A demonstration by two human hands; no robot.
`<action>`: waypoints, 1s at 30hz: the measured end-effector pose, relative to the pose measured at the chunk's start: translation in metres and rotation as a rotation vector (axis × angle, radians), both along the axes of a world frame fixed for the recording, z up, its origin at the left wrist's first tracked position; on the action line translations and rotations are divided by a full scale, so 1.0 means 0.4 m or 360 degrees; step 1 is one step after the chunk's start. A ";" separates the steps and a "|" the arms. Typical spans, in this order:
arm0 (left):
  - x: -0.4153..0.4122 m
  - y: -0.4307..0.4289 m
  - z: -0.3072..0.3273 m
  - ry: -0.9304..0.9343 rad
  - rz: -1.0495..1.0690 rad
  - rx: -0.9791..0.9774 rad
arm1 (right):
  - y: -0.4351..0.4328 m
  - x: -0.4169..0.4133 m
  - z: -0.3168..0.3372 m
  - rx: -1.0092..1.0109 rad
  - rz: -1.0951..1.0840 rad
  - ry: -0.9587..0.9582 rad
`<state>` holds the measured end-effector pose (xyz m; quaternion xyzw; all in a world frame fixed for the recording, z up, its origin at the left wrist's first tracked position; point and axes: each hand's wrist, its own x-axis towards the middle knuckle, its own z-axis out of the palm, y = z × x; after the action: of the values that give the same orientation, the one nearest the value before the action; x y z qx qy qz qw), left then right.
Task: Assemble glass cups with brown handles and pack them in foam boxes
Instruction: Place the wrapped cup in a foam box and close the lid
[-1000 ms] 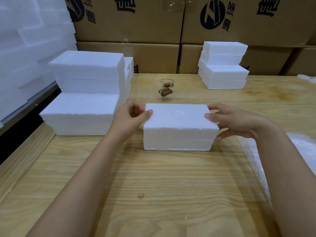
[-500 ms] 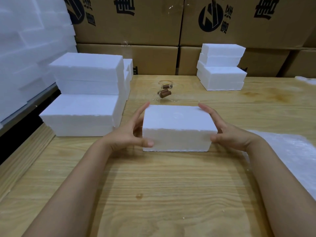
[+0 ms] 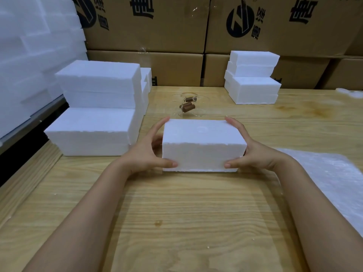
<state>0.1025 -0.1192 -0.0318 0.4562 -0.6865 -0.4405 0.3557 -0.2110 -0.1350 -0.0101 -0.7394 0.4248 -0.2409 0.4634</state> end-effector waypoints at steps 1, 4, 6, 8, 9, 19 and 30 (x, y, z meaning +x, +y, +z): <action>0.001 0.000 0.000 0.0033 0.0002 0.0016 | -0.001 0.002 0.001 0.0002 -0.0009 -0.0030; 0.002 -0.003 0.004 0.0166 0.0016 0.0042 | -0.005 0.009 0.008 0.0036 -0.0054 -0.0156; -0.004 -0.007 0.012 0.0274 0.0057 0.0060 | -0.011 0.009 0.020 0.0109 -0.0082 -0.0224; -0.010 -0.011 0.017 0.0356 0.0068 0.0099 | -0.016 0.008 0.039 0.0191 -0.0081 -0.0258; -0.013 -0.010 0.020 0.0385 0.0065 0.0133 | -0.018 0.008 0.049 0.0232 -0.0075 -0.0264; -0.035 0.000 0.015 0.0508 0.0090 0.0265 | -0.026 0.011 0.045 0.0323 -0.0116 -0.0264; -0.052 0.021 0.142 0.0531 0.0112 -0.0219 | 0.014 0.038 0.119 -0.0284 -0.0171 -0.0254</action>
<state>0.0815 -0.1106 0.0249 0.3753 -0.6301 -0.4494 0.5101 -0.1957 -0.1294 0.0374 -0.7324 0.4025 -0.3602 0.4147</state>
